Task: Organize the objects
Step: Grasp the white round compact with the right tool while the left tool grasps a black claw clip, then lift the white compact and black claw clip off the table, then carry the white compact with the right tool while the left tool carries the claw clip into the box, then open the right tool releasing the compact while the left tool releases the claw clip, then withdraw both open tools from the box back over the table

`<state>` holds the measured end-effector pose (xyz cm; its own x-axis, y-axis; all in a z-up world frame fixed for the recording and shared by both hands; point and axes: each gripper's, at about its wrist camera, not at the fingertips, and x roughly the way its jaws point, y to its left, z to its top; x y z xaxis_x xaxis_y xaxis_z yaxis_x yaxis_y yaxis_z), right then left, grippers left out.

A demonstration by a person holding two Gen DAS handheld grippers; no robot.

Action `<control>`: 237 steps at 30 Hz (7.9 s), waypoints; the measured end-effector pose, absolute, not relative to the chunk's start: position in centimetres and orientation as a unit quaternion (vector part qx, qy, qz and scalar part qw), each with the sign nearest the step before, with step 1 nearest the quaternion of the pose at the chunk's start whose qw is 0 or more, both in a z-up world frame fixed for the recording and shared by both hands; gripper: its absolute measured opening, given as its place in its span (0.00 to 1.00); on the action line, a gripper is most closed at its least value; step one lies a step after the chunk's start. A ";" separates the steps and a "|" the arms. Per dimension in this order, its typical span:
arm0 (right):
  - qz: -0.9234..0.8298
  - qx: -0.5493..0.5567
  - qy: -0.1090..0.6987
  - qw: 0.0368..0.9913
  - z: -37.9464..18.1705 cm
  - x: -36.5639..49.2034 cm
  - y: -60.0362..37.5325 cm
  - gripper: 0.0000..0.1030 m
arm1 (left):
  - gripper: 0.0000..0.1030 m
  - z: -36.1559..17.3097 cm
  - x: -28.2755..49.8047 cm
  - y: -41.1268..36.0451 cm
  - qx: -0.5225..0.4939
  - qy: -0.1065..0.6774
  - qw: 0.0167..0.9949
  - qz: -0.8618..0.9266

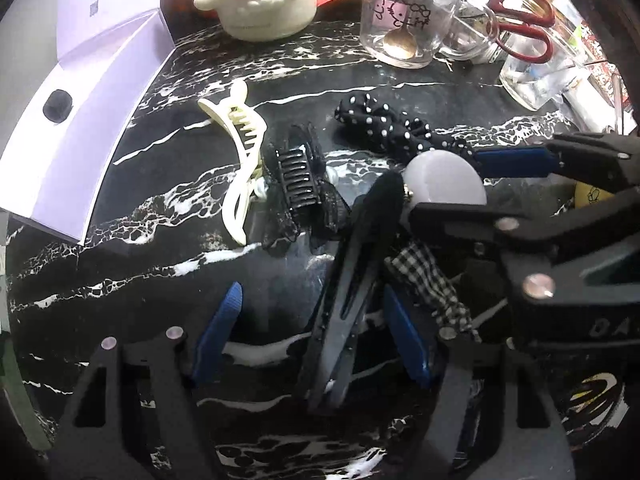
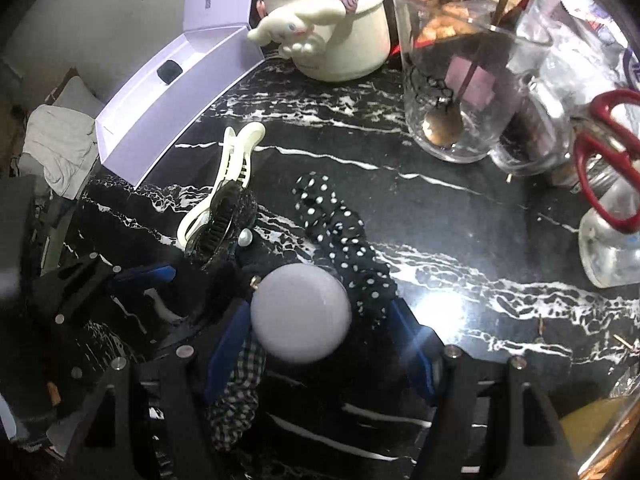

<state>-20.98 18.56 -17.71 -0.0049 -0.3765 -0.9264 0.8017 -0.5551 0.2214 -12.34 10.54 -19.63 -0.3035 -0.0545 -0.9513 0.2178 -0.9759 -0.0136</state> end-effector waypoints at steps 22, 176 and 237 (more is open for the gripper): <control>-0.692 0.551 0.191 0.424 -17.5 -18.6 18.4 0.60 | 0.13 -19.3 -8.4 6.3 0.575 0.123 0.088 -0.804; -0.667 0.476 0.269 0.506 -13.2 -21.2 -14.0 0.52 | 0.17 -16.8 -14.4 -24.1 0.566 0.150 0.138 -0.799; -0.717 0.452 0.260 0.463 -9.9 -20.7 -13.8 0.63 | 0.54 -13.2 -14.9 -24.7 0.539 0.139 0.215 -0.802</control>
